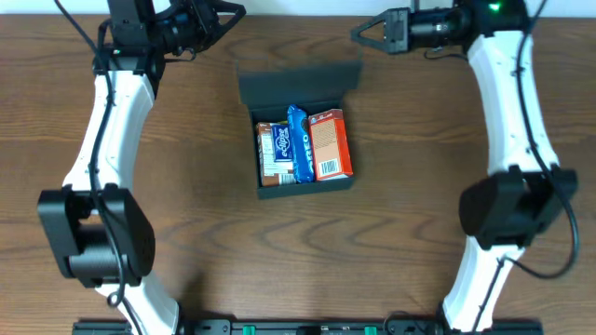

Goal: Pack container

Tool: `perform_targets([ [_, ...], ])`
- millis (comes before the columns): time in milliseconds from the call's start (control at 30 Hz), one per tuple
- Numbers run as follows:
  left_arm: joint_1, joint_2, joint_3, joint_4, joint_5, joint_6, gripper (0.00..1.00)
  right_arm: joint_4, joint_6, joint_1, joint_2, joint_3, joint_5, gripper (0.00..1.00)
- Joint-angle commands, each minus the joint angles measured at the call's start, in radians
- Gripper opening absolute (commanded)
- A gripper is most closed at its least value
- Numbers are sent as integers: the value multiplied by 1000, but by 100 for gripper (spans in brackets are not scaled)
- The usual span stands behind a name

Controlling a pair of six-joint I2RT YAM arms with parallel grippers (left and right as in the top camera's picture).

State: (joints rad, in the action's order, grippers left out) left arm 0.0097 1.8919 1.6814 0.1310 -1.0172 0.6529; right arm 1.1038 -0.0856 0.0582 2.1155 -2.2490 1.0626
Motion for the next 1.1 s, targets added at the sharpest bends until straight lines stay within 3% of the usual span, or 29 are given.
perform_targets([
  [0, 2, -50, 5, 57, -21, -106, 6, 40, -115, 21, -111, -15, -187, 1],
  [233, -4, -92, 5, 224, 3, -219, 6, 123, -112, 35, -229, -14, -471, 1],
  [500, -175, -91, 5, 476, 266, -432, 6, 272, -84, 33, -340, -14, -789, 1],
  [900, -472, -36, 2, 664, 513, -587, 6, 443, -69, -73, -452, -14, -815, 1],
  [1067, -537, 31, 2, 739, 512, -640, 6, 472, -64, -92, -453, -14, -815, 1],
])
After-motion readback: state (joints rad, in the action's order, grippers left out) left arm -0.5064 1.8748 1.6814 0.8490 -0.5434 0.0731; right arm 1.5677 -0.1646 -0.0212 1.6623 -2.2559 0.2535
